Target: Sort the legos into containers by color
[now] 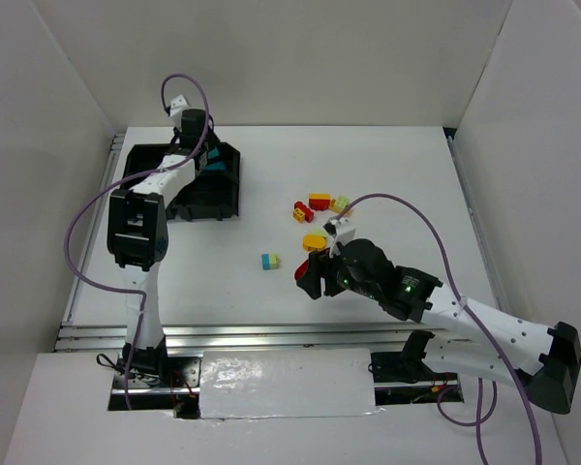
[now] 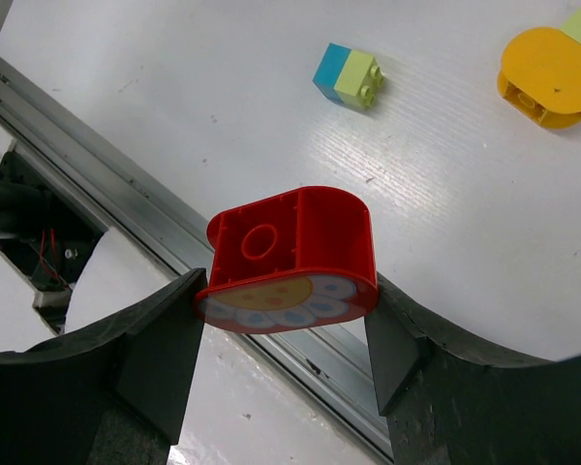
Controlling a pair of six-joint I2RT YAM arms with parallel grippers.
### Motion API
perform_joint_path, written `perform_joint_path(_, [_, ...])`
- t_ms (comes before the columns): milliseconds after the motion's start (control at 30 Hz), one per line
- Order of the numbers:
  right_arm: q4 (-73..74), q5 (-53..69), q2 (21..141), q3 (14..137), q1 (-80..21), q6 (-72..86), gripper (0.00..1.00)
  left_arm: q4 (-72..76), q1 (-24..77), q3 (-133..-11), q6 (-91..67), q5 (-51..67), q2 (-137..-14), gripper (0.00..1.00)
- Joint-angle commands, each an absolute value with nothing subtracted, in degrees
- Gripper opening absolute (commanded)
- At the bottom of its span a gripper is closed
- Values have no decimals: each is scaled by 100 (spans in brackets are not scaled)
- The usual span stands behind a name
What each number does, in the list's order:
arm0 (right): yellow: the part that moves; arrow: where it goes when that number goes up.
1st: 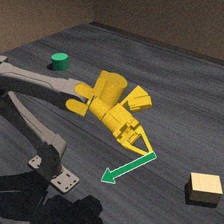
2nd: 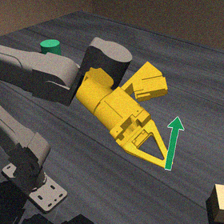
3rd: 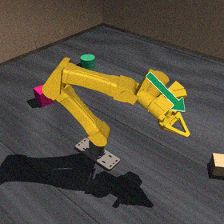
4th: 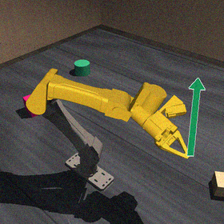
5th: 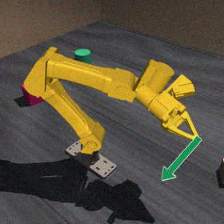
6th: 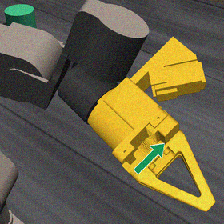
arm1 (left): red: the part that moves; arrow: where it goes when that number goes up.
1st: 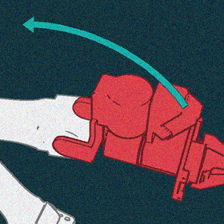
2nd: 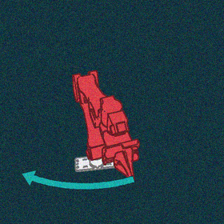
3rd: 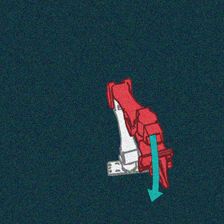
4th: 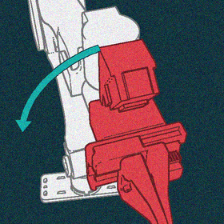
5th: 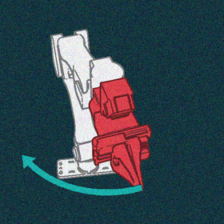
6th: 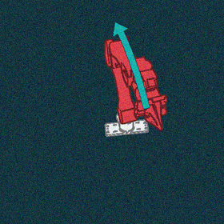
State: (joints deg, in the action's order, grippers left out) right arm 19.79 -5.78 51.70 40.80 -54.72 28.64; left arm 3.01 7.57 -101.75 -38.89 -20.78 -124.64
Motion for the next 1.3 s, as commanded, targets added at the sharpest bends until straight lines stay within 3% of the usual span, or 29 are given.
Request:
perform_joint_path(0, [1978,-527,5115,4061,-5432,2804,13,457,756,-10406,-3691,-2188,-12630,17])
perform_joint_path(200, [1934,-466,5238,4096,-5432,2804,13,448,756,-10459,-3656,-2268,-12753,24])
perform_joint_path(233, [1934,-466,5264,4113,-5423,2804,13,474,747,-10459,-3621,-2259,-12753,35])
perform_joint_path(400, [1942,-457,5300,4122,-5414,2795,13,404,738,-10529,-3612,-2312,-12762,72])
perform_joint_path(533, [1942,-448,5326,4166,-5405,2795,13,527,738,-10354,-3682,-2329,-12543,91])
perform_joint_path(867, [1627,52,5230,4017,-4888,2813,13,151,765,-10090,-4033,-1557,-11095,93])
perform_joint_path(1033, [1503,308,5089,4043,-4623,2558,12,-53,896,-8776,-4632,784,-9960,93])
perform_joint_path(1267, [1767,334,5044,4192,-4561,2092,12,-851,2037,-8007,-4281,2513,-9176,92])
